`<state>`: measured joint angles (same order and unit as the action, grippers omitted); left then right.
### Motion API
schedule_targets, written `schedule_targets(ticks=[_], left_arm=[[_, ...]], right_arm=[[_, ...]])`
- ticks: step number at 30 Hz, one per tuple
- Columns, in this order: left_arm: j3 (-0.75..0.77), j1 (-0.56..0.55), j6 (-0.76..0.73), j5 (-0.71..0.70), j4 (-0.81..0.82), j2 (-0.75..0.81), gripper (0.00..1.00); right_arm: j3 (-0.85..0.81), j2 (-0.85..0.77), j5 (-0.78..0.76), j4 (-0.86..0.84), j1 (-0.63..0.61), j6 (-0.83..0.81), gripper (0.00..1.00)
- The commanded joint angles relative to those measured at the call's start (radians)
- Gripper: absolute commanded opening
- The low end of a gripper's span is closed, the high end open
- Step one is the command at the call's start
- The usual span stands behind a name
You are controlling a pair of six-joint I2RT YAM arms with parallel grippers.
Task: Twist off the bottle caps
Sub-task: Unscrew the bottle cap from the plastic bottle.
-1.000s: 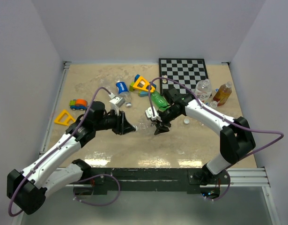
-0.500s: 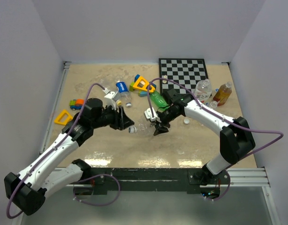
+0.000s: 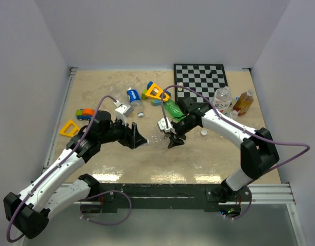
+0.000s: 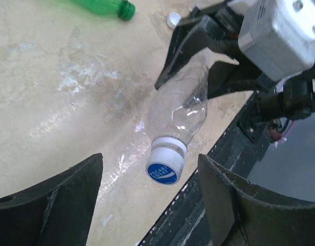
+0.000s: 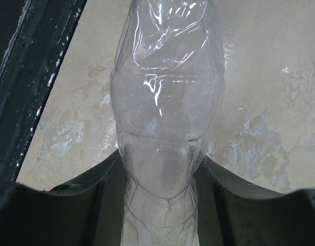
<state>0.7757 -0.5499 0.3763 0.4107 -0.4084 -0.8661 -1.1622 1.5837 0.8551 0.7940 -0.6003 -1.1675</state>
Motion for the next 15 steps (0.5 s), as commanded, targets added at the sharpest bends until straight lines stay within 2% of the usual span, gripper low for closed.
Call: schedule_targets(ticks=[1,5,11,15], left_arm=[[-0.039,0.005,-0.033,0.143,0.036,-0.008,0.79],[-0.053,0.005,-0.034,0.180,0.042,-0.047,0.74],[-0.061,0.007,-0.017,0.209,0.080,-0.062,0.56],[-0.061,0.007,-0.013,0.204,0.083,-0.056,0.55]], right_arm=[[-0.025,0.002,0.024,-0.004,-0.001,0.005,0.07],[-0.024,0.001,0.025,-0.004,-0.003,0.005,0.07],[-0.025,0.001,0.024,-0.004,-0.003,0.005,0.07],[-0.025,0.002,0.024,-0.004,-0.003,0.005,0.07]])
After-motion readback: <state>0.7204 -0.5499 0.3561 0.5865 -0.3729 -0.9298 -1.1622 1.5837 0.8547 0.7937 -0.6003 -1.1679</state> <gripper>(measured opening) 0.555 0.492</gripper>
